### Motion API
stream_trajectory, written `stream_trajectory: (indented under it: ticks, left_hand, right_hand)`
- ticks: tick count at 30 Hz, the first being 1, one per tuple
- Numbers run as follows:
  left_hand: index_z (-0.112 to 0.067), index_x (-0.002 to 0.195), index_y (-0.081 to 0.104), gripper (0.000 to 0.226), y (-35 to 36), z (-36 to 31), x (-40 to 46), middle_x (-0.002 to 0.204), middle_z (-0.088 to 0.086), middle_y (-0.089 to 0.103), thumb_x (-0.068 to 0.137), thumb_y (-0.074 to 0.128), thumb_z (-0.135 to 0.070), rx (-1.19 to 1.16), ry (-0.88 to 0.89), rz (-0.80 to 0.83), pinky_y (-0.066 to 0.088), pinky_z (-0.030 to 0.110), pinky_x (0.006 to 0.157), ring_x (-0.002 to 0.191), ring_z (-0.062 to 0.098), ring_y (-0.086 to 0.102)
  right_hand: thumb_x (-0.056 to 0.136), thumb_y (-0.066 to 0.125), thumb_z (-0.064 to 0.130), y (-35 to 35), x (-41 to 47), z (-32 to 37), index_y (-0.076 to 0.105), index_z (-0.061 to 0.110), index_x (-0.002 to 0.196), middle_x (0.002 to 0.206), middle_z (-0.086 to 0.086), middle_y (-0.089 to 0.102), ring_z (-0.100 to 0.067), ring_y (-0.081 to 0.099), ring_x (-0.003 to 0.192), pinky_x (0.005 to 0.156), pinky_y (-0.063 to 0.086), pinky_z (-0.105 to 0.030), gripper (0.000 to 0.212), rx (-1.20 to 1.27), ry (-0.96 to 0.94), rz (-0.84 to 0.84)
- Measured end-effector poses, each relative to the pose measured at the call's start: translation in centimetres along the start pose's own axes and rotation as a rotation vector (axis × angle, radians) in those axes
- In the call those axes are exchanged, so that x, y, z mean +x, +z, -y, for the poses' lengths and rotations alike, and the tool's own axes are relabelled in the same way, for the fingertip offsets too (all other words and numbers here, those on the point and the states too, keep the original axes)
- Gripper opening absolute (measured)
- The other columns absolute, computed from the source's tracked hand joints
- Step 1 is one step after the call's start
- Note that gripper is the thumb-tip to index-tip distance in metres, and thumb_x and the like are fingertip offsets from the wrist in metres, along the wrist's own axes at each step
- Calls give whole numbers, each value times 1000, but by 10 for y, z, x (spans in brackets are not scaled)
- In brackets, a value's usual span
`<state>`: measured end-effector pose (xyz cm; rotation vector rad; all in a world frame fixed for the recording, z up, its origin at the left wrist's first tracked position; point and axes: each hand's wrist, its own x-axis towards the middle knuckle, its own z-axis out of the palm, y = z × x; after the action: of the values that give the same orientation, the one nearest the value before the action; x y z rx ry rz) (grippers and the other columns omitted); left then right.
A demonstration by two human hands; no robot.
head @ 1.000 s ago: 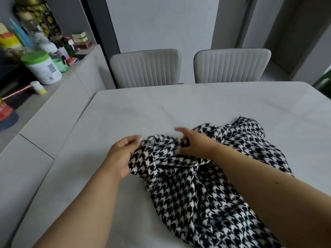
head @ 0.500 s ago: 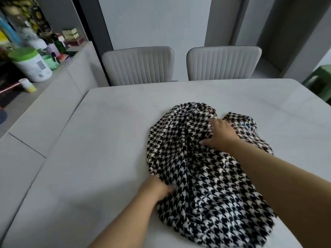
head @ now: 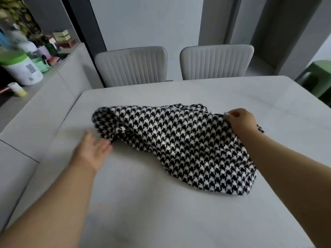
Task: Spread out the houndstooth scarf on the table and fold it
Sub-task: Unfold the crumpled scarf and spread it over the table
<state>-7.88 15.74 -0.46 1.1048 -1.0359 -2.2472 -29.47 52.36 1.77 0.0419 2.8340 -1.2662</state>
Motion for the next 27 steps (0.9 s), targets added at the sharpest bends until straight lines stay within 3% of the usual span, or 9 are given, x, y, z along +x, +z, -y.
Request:
stream_trajectory:
  ticks: [2, 4, 6, 9, 14, 19, 21, 25, 27]
  left_hand:
    - [-4, 135, 46, 61, 6, 42, -24, 85, 10, 52, 94, 45, -50, 239, -153, 6, 46, 26, 65, 63, 18, 54]
    - [-2, 140, 39, 68, 14, 86, -43, 102, 17, 58, 91, 54, -47, 371, -286, 20, 51, 37, 82, 83, 25, 59]
    - [-7, 143, 36, 70, 29, 118, -63, 130, 21, 52, 88, 59, -44, 427, -376, 119, 45, 43, 103, 114, 32, 55]
    - [-17, 127, 52, 53, 54, 136, -79, 118, 15, 62, 83, 64, -44, 389, -429, 230, 50, 42, 95, 109, 30, 60]
    - [-3, 112, 64, 31, 60, 142, -73, 98, 11, 73, 89, 66, -23, 603, -298, 327, 55, 40, 85, 89, 25, 68]
    - [-7, 117, 62, 41, 45, 159, -97, 117, 6, 68, 81, 74, -21, 871, -472, 755, 48, 36, 102, 110, 21, 64]
    - [-8, 110, 66, 31, 44, 152, -97, 109, 2, 71, 82, 72, -20, 960, -604, 883, 51, 32, 97, 104, 16, 66]
    - [-13, 89, 70, 18, 41, 110, -83, 82, 0, 75, 84, 66, -30, 1097, -736, 1017, 55, 21, 74, 75, 9, 71]
    - [-10, 88, 70, 28, 39, 86, -75, 81, 6, 75, 81, 70, -36, 1086, -655, 944, 56, 24, 70, 72, 15, 72]
  right_hand:
    - [82, 66, 48, 9, -16, 3, 60, 15, 113, 107, -1, 64, -16, 61, 82, 71, 50, -28, 46, -134, -118, 21]
    - [76, 67, 56, 23, -33, -2, 57, 20, 117, 112, 4, 61, -16, 60, 97, 86, 53, -33, 56, -468, -277, 112]
    - [81, 66, 48, 34, -50, -6, 61, 22, 99, 103, 4, 66, -12, 62, 85, 77, 55, -29, 32, -669, -342, 268]
    - [89, 62, 34, 40, -71, 4, 64, 18, 85, 79, 2, 66, -11, 59, 63, 60, 54, -24, 17, -529, -378, 517]
    - [89, 61, 33, 26, -97, 43, 61, 23, 73, 72, 6, 62, -7, 53, 60, 66, 47, -19, 19, -583, -328, 1121]
    - [83, 59, 58, 49, -75, 51, 46, 19, 135, 128, -5, 56, -23, 55, 114, 95, 48, -38, 66, -520, -372, 650]
    - [84, 61, 52, 60, -78, 44, 33, 24, 144, 141, -6, 47, -27, 47, 127, 106, 40, -42, 72, -703, -453, 803]
    - [94, 51, 15, 50, -63, 23, 52, 4, 129, 131, -14, 55, -29, 55, 107, 98, 46, -39, 37, -1394, -478, 1121]
    - [91, 59, 31, 35, -45, 27, 58, 3, 124, 120, -11, 62, -23, 55, 91, 90, 48, -37, 44, -1558, -304, 1183]
